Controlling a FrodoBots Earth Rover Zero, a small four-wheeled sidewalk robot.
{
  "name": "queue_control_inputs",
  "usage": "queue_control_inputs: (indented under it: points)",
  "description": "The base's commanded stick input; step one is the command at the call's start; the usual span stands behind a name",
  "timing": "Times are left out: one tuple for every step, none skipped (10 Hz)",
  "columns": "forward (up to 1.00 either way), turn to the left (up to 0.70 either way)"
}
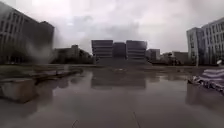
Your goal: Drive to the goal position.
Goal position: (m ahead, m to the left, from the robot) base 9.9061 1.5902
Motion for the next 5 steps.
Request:
queue_control_inputs:
  points:
    - [0.70, 0.00]
    - [0.70, 0.00]
    - [0.70, 0.00]
    - [0.70, 0.00]
    - [0.70, 0.00]
